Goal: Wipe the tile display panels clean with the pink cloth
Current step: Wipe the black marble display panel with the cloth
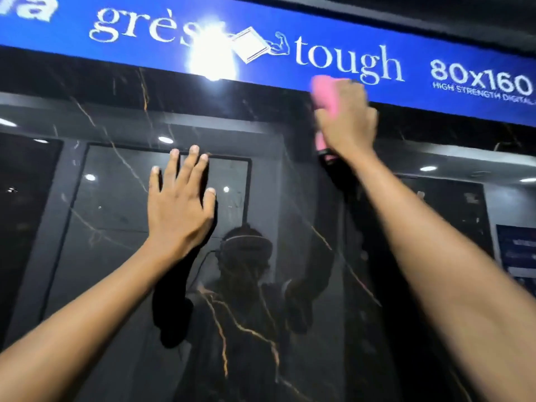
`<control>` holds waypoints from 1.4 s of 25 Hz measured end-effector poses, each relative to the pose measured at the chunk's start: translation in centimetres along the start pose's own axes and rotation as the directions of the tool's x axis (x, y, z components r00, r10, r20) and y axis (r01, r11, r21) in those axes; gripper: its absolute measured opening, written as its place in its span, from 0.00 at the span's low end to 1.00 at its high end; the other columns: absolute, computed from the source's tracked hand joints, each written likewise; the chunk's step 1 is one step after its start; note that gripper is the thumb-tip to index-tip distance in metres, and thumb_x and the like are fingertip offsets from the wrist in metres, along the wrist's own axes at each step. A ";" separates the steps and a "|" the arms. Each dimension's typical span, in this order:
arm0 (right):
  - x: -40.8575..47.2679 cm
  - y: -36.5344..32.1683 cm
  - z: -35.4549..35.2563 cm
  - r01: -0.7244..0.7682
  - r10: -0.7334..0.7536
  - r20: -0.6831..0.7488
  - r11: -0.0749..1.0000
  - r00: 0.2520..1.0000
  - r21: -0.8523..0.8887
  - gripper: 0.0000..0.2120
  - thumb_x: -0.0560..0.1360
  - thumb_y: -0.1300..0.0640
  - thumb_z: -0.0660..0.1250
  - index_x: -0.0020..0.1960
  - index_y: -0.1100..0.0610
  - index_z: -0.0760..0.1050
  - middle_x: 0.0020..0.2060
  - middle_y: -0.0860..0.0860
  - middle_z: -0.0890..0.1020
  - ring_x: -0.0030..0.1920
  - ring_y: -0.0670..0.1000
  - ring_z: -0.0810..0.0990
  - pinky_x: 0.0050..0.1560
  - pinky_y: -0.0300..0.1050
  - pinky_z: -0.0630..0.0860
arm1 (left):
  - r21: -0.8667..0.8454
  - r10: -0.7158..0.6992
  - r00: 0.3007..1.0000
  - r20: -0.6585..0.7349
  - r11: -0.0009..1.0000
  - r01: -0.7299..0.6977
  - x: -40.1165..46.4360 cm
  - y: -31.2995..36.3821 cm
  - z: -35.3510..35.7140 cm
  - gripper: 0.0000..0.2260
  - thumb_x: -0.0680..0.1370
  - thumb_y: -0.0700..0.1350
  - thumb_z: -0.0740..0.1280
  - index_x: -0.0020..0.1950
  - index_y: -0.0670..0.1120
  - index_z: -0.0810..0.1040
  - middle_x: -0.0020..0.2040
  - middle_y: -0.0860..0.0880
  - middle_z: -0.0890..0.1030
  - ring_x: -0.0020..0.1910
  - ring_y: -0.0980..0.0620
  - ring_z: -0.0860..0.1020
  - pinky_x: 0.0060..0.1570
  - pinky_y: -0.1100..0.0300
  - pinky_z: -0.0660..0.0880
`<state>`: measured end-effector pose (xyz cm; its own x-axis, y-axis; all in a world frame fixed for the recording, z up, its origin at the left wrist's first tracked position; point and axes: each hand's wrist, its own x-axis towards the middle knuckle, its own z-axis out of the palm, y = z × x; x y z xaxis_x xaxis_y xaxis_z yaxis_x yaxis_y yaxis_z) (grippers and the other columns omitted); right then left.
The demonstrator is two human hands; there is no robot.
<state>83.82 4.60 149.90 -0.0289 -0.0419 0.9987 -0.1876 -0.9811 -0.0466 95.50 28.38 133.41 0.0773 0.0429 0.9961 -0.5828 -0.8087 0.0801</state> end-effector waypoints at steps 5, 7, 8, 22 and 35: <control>-10.0 8.4 -1.9 -0.083 0.085 -0.021 0.993 0.996 0.087 0.34 0.71 0.50 0.59 0.75 0.59 0.61 0.75 0.55 0.63 0.76 0.56 0.56 0.69 0.60 0.62 | -0.143 -0.076 0.996 -0.046 0.987 0.069 -0.1 11.0 0.5 0.27 0.78 0.54 0.51 0.74 0.44 0.66 0.77 0.48 0.62 0.78 0.48 0.54 0.75 0.48 0.45; -17.8 9.0 -1.6 0.391 -0.397 0.073 0.916 0.915 0.092 0.38 0.66 0.48 0.59 0.75 0.60 0.64 0.74 0.56 0.66 0.76 0.56 0.60 0.65 0.56 0.66 | -0.179 -0.058 0.998 -0.034 0.983 0.051 0.3 15.1 1.8 0.27 0.78 0.54 0.50 0.75 0.45 0.64 0.78 0.50 0.60 0.78 0.48 0.53 0.75 0.49 0.45; -19.2 10.9 -1.7 0.529 -0.531 0.095 0.847 0.842 0.048 0.39 0.66 0.46 0.58 0.75 0.59 0.65 0.75 0.55 0.66 0.76 0.56 0.61 0.65 0.54 0.66 | -0.170 -0.040 0.999 -0.017 0.985 0.037 0.5 16.6 2.5 0.27 0.78 0.54 0.50 0.77 0.46 0.62 0.79 0.50 0.58 0.78 0.48 0.52 0.75 0.48 0.45; -8.6 10.0 -0.4 0.479 -0.489 0.046 0.866 0.871 0.145 0.37 0.67 0.48 0.60 0.75 0.57 0.64 0.74 0.54 0.67 0.75 0.54 0.61 0.66 0.51 0.62 | -0.110 0.021 0.999 0.029 0.994 -0.018 -0.2 17.7 4.7 0.31 0.77 0.55 0.41 0.79 0.48 0.55 0.80 0.53 0.51 0.79 0.50 0.47 0.75 0.49 0.41; -13.1 19.7 -3.5 0.074 -0.075 0.003 0.989 0.997 0.132 0.39 0.65 0.49 0.56 0.76 0.56 0.62 0.75 0.54 0.65 0.77 0.52 0.57 0.70 0.57 0.61 | -0.020 0.128 0.991 0.031 0.992 -0.128 -5.0 16.8 5.3 0.26 0.82 0.53 0.45 0.79 0.47 0.54 0.80 0.52 0.52 0.79 0.49 0.47 0.76 0.50 0.42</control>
<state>77.04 -13.56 135.86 -0.0124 0.0309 0.9994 -0.0582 -0.9978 0.0301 89.58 11.48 129.57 0.0268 -0.0793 0.9965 -0.6036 -0.7959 -0.0471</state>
